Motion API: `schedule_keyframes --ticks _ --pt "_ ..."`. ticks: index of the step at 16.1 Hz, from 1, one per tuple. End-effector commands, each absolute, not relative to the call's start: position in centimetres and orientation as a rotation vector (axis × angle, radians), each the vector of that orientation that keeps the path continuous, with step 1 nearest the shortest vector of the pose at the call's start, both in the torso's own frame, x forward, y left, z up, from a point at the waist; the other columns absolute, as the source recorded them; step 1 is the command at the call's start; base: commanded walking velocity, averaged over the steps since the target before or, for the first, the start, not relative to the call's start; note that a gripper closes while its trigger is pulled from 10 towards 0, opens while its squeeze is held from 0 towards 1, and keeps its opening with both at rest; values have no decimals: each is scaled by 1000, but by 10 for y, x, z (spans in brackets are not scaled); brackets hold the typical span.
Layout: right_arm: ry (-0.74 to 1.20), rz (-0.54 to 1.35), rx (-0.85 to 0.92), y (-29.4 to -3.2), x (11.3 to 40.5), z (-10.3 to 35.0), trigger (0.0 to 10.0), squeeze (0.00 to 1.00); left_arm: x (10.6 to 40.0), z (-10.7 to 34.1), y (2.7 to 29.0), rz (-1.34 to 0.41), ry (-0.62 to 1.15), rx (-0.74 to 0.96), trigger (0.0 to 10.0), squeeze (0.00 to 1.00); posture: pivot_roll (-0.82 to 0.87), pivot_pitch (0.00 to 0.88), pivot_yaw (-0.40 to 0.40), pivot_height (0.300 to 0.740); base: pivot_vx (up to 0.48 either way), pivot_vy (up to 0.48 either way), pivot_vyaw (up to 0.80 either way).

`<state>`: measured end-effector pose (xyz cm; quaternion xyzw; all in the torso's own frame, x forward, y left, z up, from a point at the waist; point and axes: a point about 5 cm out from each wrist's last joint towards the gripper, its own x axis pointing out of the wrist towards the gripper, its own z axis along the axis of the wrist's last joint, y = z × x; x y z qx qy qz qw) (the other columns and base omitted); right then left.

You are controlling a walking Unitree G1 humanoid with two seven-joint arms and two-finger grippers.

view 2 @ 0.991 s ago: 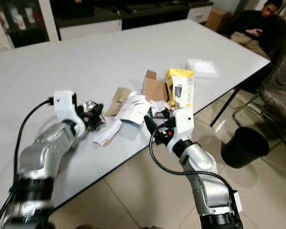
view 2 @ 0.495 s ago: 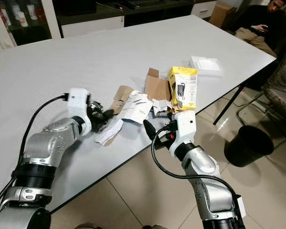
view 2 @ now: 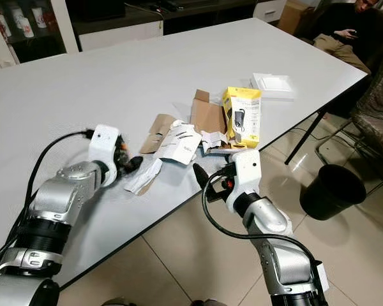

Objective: Picking trash to rubbish bin

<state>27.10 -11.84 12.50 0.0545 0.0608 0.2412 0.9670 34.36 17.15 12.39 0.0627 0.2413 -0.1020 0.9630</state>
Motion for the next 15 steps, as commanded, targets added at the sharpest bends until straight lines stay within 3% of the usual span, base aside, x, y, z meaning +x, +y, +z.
schedule_keyframes --ticks 1,8,10,12,15 --pt "124 482 79 -121 272 127 10000 0 340 116 175 -197 527 120 0 0 78 68 -122 740 0 0 0" --pt "131 563 65 -108 272 127 10000 0 337 124 179 -190 485 89 0 0 96 55 -135 740 0 0 0" --pt "149 626 74 -94 270 127 10000 0 334 136 185 -169 403 75 0 0 98 53 -138 740 0 0 0" --pt "240 679 60 -73 274 116 10000 1000 325 159 202 -104 259 86 0 0 95 60 -140 740 0 0 0" --pt "337 624 92 -53 289 106 10000 1000 308 175 225 -3 172 106 0 0 117 72 -161 740 0 0 0"
